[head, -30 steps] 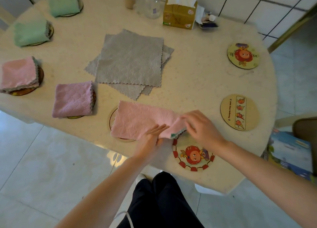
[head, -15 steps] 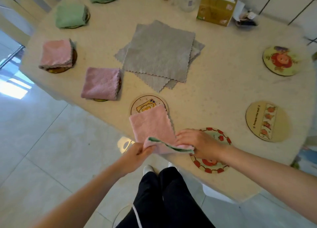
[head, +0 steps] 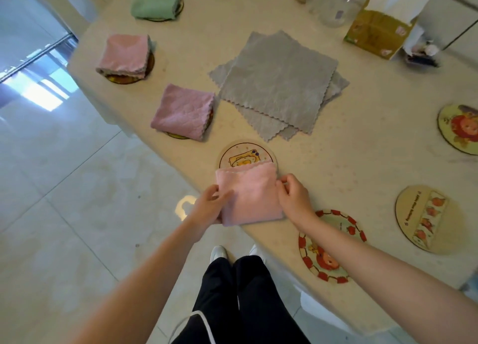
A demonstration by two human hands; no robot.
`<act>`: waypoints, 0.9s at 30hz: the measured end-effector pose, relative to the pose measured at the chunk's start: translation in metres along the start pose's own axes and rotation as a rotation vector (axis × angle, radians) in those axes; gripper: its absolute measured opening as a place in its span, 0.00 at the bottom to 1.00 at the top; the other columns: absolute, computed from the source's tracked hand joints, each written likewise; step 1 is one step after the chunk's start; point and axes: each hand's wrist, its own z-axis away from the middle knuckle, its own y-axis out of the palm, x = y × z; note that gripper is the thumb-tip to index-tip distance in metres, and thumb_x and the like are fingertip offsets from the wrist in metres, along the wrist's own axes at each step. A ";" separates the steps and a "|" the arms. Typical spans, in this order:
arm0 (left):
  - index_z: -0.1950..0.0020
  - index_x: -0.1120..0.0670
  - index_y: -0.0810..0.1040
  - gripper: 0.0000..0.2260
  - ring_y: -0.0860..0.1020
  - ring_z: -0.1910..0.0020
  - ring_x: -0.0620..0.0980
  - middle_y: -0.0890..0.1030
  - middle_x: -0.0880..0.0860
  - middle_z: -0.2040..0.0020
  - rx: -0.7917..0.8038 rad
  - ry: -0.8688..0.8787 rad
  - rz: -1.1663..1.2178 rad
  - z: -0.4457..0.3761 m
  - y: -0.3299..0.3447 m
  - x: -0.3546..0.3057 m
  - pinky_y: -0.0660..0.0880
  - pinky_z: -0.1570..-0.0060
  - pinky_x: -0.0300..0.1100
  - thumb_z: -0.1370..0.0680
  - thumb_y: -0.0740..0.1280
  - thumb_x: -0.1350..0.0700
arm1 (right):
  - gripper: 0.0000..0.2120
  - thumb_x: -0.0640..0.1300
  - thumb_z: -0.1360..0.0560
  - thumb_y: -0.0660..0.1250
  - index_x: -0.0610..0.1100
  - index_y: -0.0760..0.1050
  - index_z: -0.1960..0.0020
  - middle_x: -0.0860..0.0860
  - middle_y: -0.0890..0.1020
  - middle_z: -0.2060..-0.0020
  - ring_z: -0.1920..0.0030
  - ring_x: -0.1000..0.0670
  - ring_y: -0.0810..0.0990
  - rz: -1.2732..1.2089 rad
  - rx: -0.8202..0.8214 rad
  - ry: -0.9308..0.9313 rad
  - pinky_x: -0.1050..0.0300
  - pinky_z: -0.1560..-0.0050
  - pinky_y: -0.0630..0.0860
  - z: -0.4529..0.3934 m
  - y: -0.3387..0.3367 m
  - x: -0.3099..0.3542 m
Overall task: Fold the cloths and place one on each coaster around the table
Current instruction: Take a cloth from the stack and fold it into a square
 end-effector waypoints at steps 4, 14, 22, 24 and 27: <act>0.48 0.56 0.71 0.04 0.82 0.56 0.58 0.83 0.58 0.50 -0.100 0.108 -0.092 -0.006 0.002 -0.001 0.81 0.66 0.54 0.19 0.61 0.56 | 0.07 0.45 0.19 0.55 0.44 0.69 0.50 0.52 0.75 0.61 0.64 0.55 0.73 0.008 -0.061 0.011 0.65 0.69 0.65 -0.003 0.010 0.003; 0.40 0.51 0.67 0.12 0.78 0.58 0.58 0.79 0.51 0.53 -0.512 0.220 -0.528 -0.010 0.020 0.001 0.77 0.61 0.53 0.21 0.60 0.50 | 0.07 0.46 0.20 0.55 0.43 0.68 0.49 0.45 0.79 0.59 0.61 0.43 0.77 0.176 -0.075 0.077 0.54 0.66 0.68 -0.019 0.020 0.005; 0.31 0.49 0.71 0.21 0.68 0.35 0.62 0.70 0.54 0.30 -0.483 0.680 -1.313 -0.012 0.008 0.044 0.69 0.41 0.55 0.21 0.54 0.46 | 0.25 0.57 0.21 0.53 0.60 0.49 0.27 0.45 0.68 0.47 0.57 0.44 0.73 0.761 -0.017 -0.261 0.54 0.68 0.67 0.011 0.020 0.006; 0.28 0.51 0.67 0.24 0.68 0.37 0.61 0.67 0.53 0.28 -0.447 0.611 -1.331 -0.011 0.008 0.046 0.71 0.43 0.55 0.23 0.54 0.45 | 0.26 0.56 0.22 0.56 0.60 0.52 0.26 0.44 0.68 0.45 0.56 0.44 0.72 0.831 -0.014 -0.263 0.54 0.70 0.66 0.013 0.025 -0.001; 0.28 0.53 0.67 0.25 0.69 0.45 0.61 0.67 0.55 0.29 -0.455 0.553 -1.188 -0.008 0.012 0.040 0.73 0.51 0.53 0.25 0.62 0.48 | 0.26 0.54 0.22 0.58 0.58 0.53 0.26 0.44 0.68 0.46 0.55 0.44 0.71 0.800 -0.027 -0.219 0.54 0.70 0.68 0.012 0.025 -0.007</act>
